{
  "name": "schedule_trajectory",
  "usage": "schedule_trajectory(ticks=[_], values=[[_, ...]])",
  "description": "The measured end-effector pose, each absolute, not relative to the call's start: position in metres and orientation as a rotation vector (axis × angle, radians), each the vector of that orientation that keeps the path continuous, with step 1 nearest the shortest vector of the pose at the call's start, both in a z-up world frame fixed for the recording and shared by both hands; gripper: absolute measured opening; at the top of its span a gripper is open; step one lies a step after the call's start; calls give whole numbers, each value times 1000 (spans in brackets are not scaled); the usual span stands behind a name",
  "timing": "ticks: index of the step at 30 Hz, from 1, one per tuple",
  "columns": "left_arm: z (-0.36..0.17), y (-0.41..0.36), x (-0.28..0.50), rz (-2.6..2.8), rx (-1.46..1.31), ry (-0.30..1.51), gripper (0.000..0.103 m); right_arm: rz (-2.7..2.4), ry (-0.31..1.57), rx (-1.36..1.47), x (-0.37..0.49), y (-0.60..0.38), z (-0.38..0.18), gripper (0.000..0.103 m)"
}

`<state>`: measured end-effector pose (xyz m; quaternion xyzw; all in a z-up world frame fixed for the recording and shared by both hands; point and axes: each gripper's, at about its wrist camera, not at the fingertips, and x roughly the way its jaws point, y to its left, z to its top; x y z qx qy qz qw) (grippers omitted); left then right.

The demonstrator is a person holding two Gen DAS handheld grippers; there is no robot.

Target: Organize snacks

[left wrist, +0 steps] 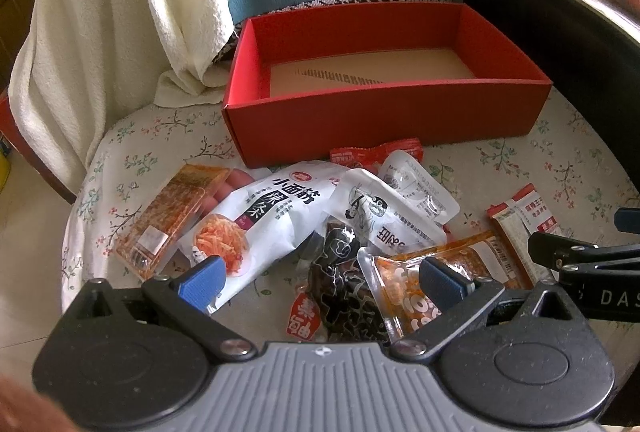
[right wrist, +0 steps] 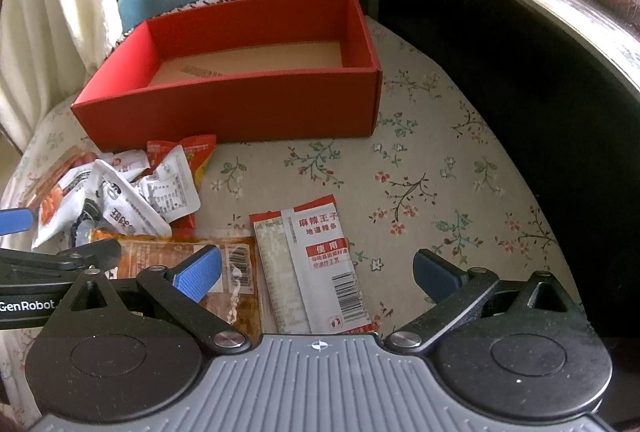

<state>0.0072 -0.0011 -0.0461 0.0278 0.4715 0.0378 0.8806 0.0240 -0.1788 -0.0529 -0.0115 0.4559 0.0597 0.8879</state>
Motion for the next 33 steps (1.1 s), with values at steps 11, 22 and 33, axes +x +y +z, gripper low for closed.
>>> schedule_trajectory(ticks=[11,22,33], values=[[-46,-3,6,73,70,988,96,125,974,-20,23,-180,-55,103],[-46,-5,5,62,74,992,96,132,995,-23,22,-181,-55,103],[-43,-11,4,13,86,984,96,135,1042,-77,29,-189,-59,103]])
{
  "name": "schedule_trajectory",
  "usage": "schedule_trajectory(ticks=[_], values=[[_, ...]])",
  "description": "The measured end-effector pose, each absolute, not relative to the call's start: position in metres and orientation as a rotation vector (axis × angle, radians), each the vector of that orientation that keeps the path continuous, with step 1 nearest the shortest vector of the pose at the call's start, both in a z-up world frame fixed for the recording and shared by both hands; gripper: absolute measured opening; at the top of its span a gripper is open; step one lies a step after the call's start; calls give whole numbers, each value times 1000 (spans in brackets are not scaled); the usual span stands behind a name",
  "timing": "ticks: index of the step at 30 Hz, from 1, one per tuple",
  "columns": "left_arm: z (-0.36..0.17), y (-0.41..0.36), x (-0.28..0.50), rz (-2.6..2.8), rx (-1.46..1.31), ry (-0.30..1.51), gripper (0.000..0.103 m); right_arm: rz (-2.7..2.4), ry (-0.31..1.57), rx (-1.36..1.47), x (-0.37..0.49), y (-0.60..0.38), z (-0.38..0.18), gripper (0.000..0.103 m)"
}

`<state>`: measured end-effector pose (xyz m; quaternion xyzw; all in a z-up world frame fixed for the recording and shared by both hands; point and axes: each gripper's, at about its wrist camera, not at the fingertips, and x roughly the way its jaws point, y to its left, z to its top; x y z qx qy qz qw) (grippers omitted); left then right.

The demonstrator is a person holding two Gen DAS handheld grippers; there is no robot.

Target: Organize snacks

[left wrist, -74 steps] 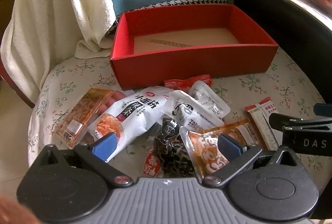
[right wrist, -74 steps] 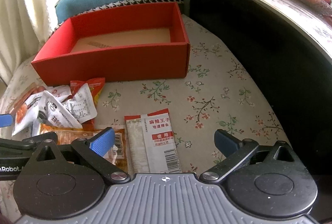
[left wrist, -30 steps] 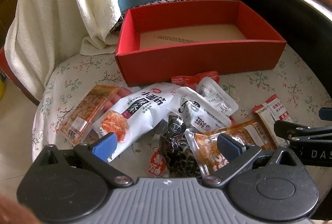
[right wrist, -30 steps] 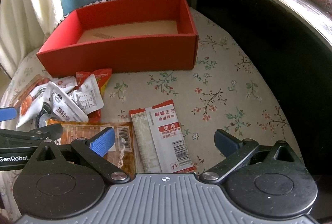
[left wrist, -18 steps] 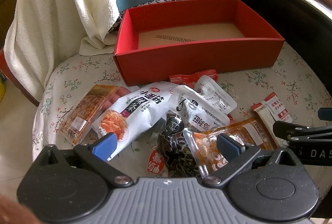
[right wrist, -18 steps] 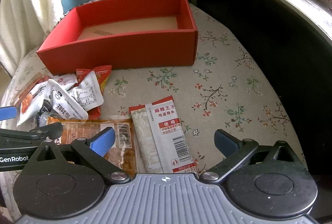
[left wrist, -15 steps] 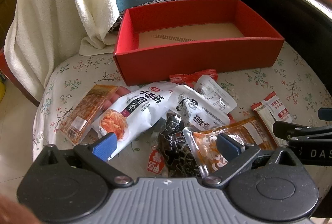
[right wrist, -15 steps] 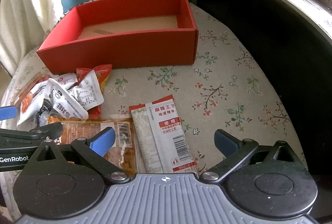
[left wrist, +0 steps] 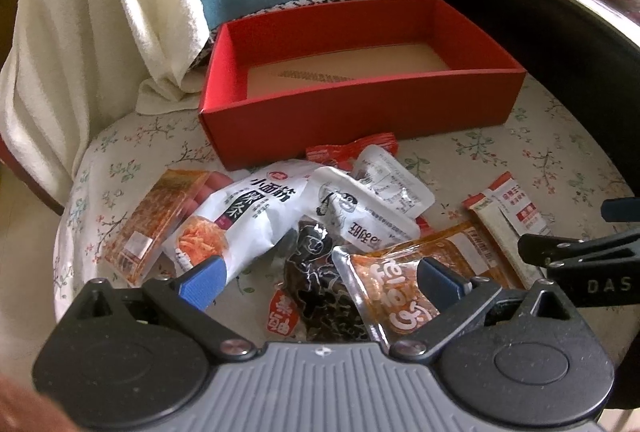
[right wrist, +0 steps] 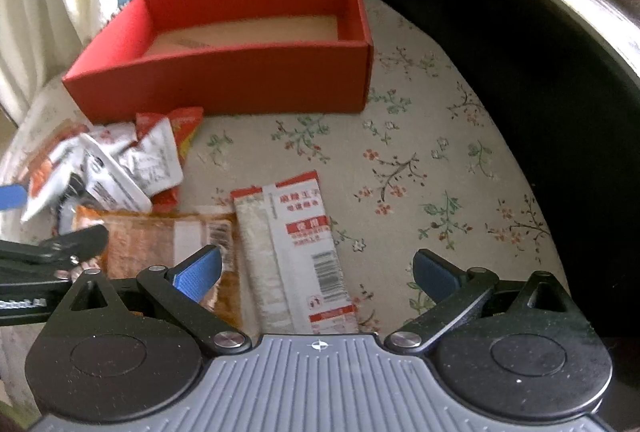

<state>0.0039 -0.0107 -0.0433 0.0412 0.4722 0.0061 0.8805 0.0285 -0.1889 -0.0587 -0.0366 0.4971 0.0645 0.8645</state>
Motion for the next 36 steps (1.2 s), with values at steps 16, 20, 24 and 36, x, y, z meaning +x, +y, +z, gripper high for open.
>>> schedule_trajectory(ticks=[16,20,24,36], values=[[-40,-29,3,-193,187,977,96,302,1197,-235,63,-180,-90,101],[-42,-36,2,-235,242,981,96,377,1225,-294,58,-179,-93,103],[-41,-44,-3,-309,336,962,96,432,1248,-370,57,-177,-96,102],[-49,-84,-10,-594,685,919,96,442,1189,-220,62,-211,-84,81]])
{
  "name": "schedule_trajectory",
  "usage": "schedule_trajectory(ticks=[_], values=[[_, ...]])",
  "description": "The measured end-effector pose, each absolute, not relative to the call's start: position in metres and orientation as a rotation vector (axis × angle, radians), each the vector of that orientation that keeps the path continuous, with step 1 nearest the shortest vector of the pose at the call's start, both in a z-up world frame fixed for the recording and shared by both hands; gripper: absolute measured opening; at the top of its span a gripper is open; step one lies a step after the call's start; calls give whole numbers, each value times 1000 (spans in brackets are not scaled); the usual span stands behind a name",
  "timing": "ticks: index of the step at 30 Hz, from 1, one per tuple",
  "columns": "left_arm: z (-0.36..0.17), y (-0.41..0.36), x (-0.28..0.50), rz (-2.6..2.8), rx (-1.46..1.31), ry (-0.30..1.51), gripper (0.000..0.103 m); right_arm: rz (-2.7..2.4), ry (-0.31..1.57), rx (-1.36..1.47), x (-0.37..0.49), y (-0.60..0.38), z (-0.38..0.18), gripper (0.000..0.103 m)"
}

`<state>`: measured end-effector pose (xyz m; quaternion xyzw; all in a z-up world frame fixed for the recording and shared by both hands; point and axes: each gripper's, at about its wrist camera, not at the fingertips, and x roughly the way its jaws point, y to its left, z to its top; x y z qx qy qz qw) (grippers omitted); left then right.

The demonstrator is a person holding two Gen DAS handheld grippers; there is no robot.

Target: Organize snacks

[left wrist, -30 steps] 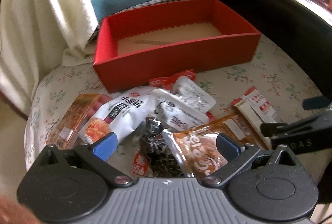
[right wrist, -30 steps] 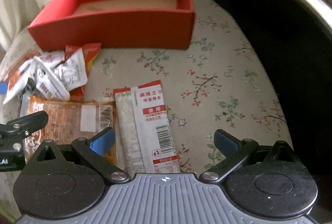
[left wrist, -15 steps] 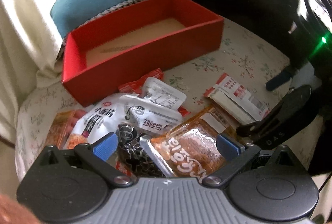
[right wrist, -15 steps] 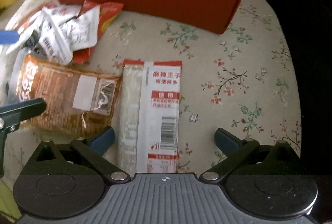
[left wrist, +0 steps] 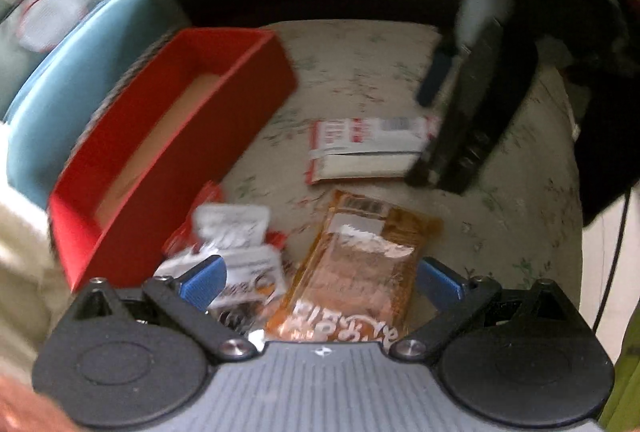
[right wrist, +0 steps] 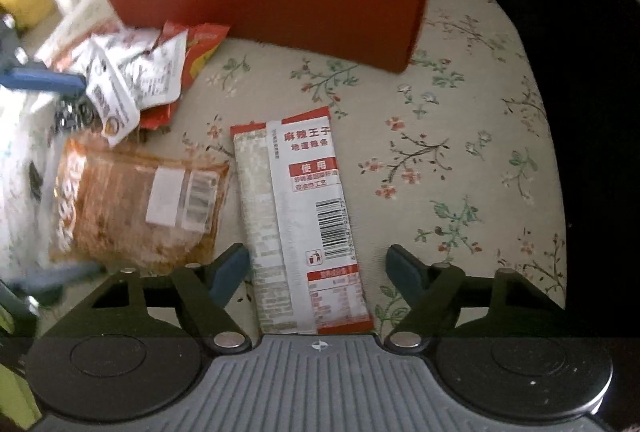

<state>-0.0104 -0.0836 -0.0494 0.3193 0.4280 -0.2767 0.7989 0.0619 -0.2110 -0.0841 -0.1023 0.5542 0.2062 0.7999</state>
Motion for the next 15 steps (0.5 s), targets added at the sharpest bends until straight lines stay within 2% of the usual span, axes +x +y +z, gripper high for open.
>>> schedule_trajectory(ticks=[3,5,7,8,11,13,15], values=[[-54,-96,-5,-652,720,935,96,413,1182,-214,66,-221,-84,85],[-56,-104,-2,-708,708,947,96,381,1198,-210,70,-228,-87,97],[-63,-111,2,-736,710,960,96,376,1212,-215,74,-228,-94,102],[-68,-114,6,-733,715,975,95,385,1208,-235,74,-226,-94,102],[-83,-118,13,-727,698,1042,82,398,1205,-233,77,-227,-93,101],[-86,-117,14,-740,662,1063,78,408,1194,-168,83,-236,-86,97],[-87,-114,14,-734,620,1076,76,407,1186,-161,90,-240,-86,97]])
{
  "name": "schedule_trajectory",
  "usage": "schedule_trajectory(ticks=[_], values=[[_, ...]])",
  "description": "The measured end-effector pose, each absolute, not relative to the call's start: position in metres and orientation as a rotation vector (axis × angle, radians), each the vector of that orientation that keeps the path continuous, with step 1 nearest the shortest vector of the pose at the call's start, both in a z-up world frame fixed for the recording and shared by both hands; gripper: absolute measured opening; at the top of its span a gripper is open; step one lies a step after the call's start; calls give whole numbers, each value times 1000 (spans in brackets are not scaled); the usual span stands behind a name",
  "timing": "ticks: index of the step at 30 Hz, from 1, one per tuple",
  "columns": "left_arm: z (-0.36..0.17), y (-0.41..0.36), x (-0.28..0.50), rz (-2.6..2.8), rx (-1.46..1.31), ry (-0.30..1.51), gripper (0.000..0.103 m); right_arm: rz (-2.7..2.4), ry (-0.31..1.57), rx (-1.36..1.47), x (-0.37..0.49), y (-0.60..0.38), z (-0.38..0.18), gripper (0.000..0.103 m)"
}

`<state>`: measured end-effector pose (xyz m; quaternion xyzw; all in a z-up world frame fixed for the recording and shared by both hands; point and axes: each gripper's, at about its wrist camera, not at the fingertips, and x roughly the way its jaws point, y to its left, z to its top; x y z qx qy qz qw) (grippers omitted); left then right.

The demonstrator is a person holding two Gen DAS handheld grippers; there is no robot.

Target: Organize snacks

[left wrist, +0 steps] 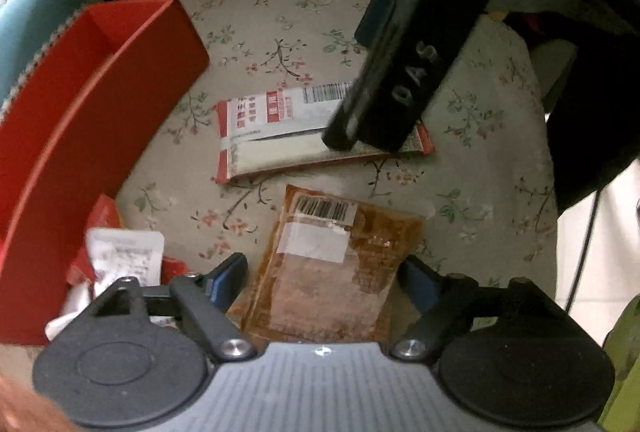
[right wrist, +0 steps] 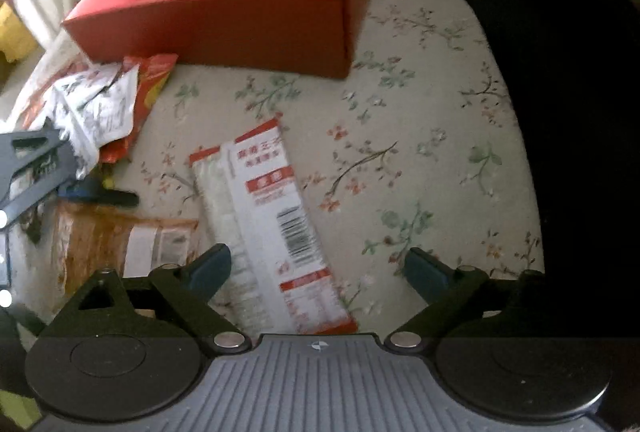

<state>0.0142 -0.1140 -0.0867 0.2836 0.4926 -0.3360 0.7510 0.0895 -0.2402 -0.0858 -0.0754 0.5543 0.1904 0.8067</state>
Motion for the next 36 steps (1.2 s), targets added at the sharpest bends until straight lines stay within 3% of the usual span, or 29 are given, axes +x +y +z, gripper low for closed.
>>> schedule_trajectory(ticks=[6,8,11,21,36], values=[[-82,-105,8,-698,531,1090,58,446,1161,-238,90,-222,-80,95],[-82,-98,5,-680,491,1094,58,441,1167,-245,90,-219,-83,99],[-83,-95,1,-663,467,1081,59,423,1167,-263,91,-211,-85,103],[-93,-111,-10,-661,518,1021,86,405,1127,-181,73,-208,-85,103],[-87,-100,-30,-583,463,1035,85,502,1120,-352,71,-169,-79,103]])
